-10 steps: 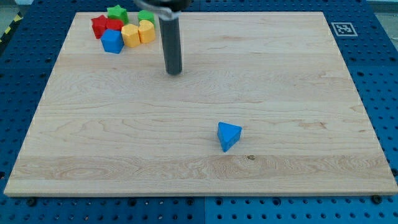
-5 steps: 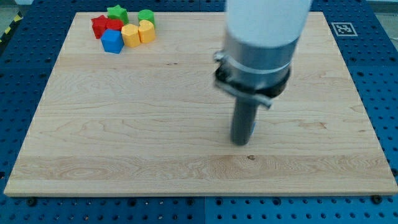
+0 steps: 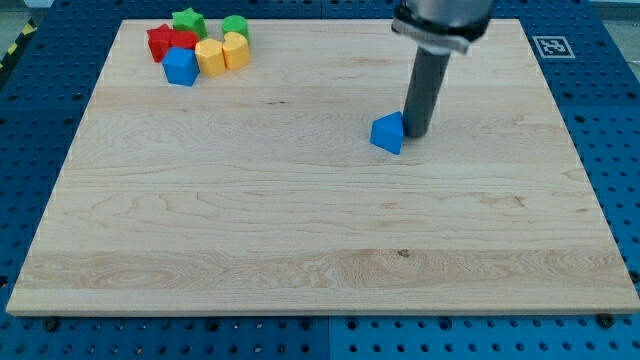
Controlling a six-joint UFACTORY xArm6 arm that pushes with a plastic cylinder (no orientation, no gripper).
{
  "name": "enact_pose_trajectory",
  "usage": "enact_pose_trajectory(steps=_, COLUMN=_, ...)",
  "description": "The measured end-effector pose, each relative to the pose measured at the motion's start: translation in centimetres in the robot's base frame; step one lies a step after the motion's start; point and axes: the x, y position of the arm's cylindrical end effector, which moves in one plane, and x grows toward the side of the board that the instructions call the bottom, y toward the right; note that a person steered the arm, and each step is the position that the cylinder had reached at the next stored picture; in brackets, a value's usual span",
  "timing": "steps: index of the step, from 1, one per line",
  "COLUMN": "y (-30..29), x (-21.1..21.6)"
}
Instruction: Push the blue triangle towards the top center of the board
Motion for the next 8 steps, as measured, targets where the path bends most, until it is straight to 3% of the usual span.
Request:
enact_pose_trajectory(steps=1, y=0.6, x=-0.6)
enact_pose_trajectory(steps=3, y=2.2, x=7.5)
enact_pose_trajectory(steps=4, y=-0.9, x=6.9)
enact_pose_trajectory(steps=5, y=-1.2, x=1.1)
enact_pose_trajectory(steps=6, y=-0.3, x=-1.1)
enact_pose_trajectory(steps=8, y=-1.5, x=10.9)
